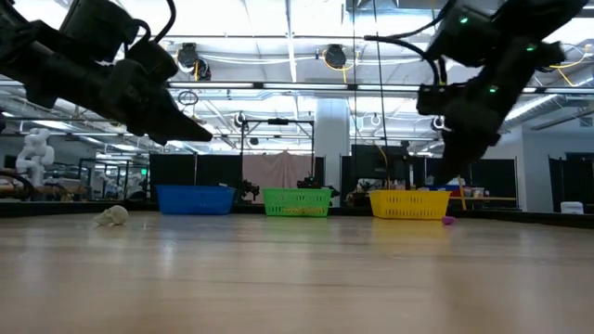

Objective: Sort Halloween decoration
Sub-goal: Put the purple skeleton toy into the blue basket

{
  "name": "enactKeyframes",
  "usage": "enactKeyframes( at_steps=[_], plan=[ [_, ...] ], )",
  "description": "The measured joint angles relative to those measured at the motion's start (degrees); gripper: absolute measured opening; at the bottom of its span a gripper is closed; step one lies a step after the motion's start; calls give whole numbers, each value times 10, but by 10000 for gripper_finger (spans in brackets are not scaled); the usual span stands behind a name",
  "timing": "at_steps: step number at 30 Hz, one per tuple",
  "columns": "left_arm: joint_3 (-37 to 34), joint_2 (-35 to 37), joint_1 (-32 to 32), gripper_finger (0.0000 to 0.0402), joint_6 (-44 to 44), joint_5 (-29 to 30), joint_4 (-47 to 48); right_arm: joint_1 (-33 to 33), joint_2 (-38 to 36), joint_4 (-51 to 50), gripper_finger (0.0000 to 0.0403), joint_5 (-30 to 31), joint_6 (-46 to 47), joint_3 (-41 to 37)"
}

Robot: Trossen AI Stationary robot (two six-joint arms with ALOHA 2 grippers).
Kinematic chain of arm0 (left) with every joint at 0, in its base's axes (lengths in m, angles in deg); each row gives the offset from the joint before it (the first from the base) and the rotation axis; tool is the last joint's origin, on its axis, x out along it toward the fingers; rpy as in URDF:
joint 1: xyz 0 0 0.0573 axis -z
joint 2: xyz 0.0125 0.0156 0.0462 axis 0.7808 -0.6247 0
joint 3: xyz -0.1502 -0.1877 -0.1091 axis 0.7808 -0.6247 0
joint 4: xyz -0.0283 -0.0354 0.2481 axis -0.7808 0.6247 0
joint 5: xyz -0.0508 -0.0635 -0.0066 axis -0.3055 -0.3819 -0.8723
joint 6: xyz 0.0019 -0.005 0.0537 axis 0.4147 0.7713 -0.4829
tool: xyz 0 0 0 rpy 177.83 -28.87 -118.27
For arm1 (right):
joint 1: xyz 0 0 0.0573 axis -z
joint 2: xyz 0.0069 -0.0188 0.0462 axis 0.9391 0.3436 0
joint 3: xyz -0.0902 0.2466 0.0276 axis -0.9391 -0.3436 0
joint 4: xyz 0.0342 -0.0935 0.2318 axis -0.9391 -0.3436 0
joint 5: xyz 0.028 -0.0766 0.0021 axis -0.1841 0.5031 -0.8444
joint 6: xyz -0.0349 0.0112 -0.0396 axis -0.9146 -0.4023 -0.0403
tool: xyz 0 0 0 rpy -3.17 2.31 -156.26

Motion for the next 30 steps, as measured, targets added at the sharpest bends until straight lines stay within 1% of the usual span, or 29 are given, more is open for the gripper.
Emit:
enactKeyframes(
  at_steps=[3,5,8,10,12,13,15,17,20,23,27,30],
  plan=[
    [0,0,5,6,0,0,-1,-35,0,-30,8,69,75,-1],
    [0,0,5,6,0,0,-2,-35,0,-51,18,97,114,-1],
    [0,0,5,6,0,2,-1,-13,0,-81,42,127,127,-1],
    [0,0,5,6,0,3,-1,12,0,-87,64,130,80,-1],
    [0,0,5,6,0,4,-1,37,0,-87,87,128,-25,-1],
    [0,0,5,6,0,4,0,49,0,-85,97,122,-88,-1],
    [0,0,5,6,0,4,0,80,0,-82,114,88,-198,-1],
    [0,0,5,6,0,4,2,119,1,-68,124,48,-263,-1],
    [0,0,5,6,0,5,7,175,2,-63,131,-14,-313,0],
    [0,0,5,6,0,6,7,211,11,-61,132,-31,-347,0],
    [0,0,5,6,0,6,7,234,37,-41,132,-83,-371,0],
    [0,0,5,6,-1,7,9,235,62,-27,132,-99,-386,0]
  ],
)
